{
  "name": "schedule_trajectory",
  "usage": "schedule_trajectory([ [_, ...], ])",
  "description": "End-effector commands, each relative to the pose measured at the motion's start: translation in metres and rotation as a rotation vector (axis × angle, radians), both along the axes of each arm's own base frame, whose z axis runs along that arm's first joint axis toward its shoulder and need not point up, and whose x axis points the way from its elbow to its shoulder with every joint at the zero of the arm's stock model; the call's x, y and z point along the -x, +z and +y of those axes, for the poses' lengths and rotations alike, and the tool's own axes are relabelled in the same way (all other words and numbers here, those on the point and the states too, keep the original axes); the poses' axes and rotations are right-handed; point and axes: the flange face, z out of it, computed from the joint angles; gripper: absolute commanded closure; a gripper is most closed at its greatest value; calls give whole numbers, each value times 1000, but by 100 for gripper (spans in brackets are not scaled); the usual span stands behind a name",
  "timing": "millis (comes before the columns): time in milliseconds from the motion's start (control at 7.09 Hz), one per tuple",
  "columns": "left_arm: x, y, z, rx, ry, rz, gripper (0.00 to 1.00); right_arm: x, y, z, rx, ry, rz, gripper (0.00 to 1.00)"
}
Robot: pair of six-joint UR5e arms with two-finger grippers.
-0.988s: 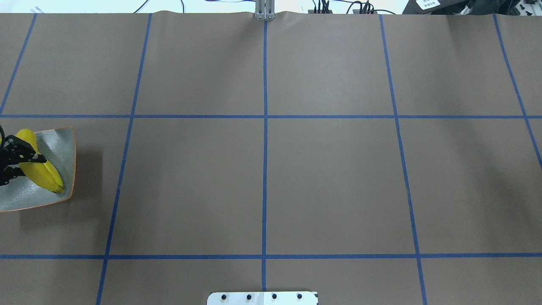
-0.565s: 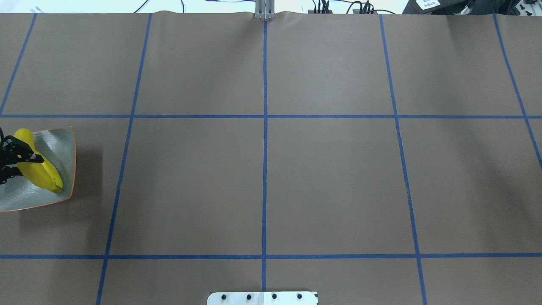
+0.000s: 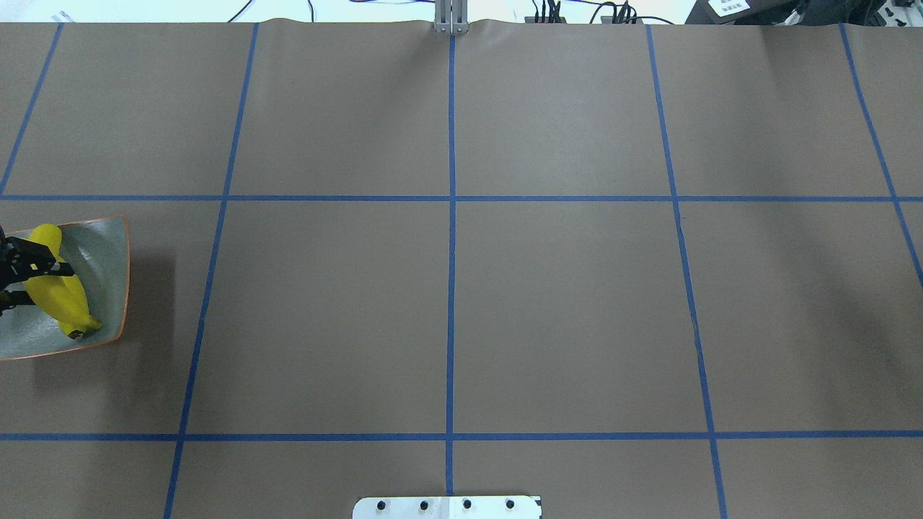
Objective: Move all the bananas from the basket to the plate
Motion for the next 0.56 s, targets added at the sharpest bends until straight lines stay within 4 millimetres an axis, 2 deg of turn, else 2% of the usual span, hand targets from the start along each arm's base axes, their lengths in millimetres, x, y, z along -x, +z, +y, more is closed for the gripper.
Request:
schedule_trajectory([
  [0, 2, -3, 0, -9, 0, 4, 0, 0, 0, 1, 1, 0, 0, 0],
  [282, 8, -12, -4, -29, -7, 19, 0, 0, 2, 2, 4, 0, 0, 0],
  [423, 19, -21, -6, -35, 10, 47, 0, 0, 3, 2, 6, 0, 1, 0],
])
